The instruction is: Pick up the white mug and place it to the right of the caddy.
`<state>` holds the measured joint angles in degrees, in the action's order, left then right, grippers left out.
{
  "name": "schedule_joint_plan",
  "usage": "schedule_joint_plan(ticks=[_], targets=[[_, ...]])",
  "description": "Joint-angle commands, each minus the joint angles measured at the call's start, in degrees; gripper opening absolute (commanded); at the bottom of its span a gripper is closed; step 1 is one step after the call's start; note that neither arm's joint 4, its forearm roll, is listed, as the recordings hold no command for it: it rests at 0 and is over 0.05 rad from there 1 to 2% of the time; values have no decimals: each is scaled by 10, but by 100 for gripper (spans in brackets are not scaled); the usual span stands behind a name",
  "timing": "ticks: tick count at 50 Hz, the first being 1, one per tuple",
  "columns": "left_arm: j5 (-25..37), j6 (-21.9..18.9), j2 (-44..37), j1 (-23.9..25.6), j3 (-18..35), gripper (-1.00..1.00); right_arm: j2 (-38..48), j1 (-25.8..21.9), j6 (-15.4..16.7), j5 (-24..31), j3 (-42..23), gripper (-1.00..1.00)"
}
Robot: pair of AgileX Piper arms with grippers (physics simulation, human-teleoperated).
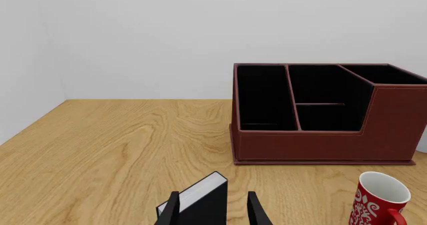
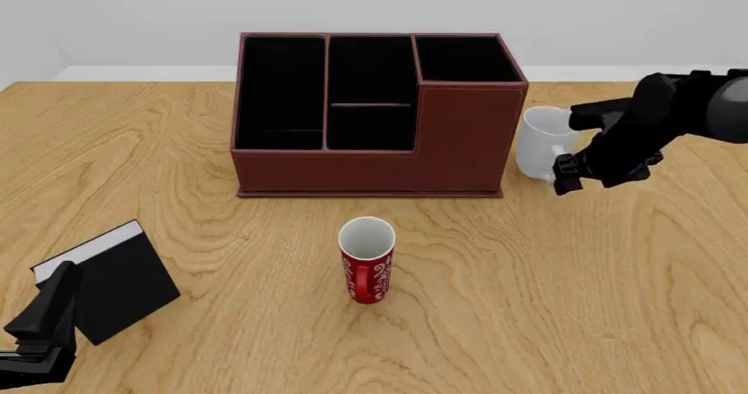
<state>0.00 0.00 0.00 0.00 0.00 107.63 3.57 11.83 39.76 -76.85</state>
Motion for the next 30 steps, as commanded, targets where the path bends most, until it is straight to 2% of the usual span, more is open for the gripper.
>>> schedule_joint_plan(ticks=[1, 30], targets=[[0, 0, 0, 0, 0, 100, -22, 2, 9, -6, 16, 100], [0, 0, 0, 0, 0, 100, -70, 9, 33, -20, 56, 100]])
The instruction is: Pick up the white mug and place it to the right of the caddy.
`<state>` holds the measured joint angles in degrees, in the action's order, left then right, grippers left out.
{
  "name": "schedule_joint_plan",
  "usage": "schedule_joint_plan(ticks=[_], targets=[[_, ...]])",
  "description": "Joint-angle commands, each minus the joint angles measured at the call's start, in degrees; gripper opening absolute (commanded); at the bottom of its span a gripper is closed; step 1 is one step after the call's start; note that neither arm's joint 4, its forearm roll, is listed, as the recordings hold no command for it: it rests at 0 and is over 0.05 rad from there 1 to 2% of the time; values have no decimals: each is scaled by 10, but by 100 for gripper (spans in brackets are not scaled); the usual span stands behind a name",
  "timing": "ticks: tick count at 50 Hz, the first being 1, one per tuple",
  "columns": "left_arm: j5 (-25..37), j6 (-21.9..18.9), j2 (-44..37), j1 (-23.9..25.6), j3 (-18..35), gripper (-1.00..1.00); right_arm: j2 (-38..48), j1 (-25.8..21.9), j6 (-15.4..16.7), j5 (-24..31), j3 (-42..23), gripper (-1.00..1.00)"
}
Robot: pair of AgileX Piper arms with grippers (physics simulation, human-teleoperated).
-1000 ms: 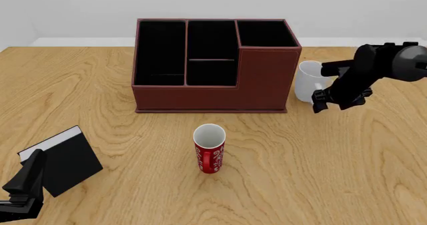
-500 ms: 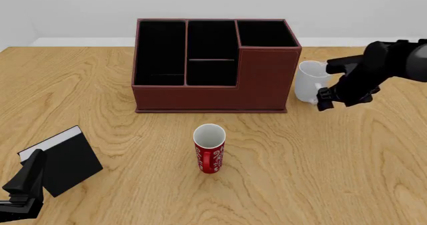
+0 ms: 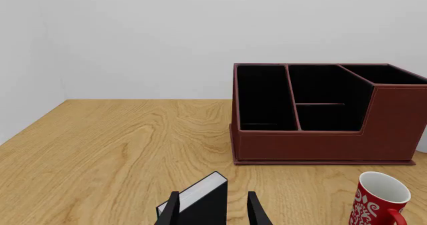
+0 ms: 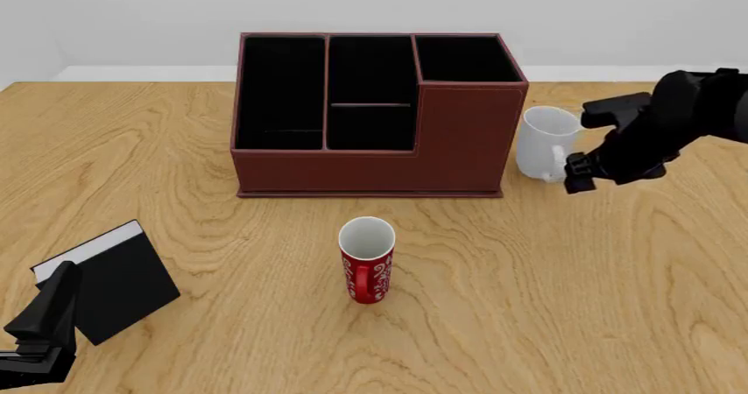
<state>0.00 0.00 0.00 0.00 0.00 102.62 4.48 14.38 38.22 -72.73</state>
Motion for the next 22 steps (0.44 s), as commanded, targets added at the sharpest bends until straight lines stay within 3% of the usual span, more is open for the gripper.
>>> schedule_joint_plan(ticks=[1, 22], targets=[[0, 0, 0, 0, 0, 100, -23, 2, 10, -6, 17, 100], [0, 0, 0, 0, 0, 100, -61, 7, 29, -9, 42, 100]])
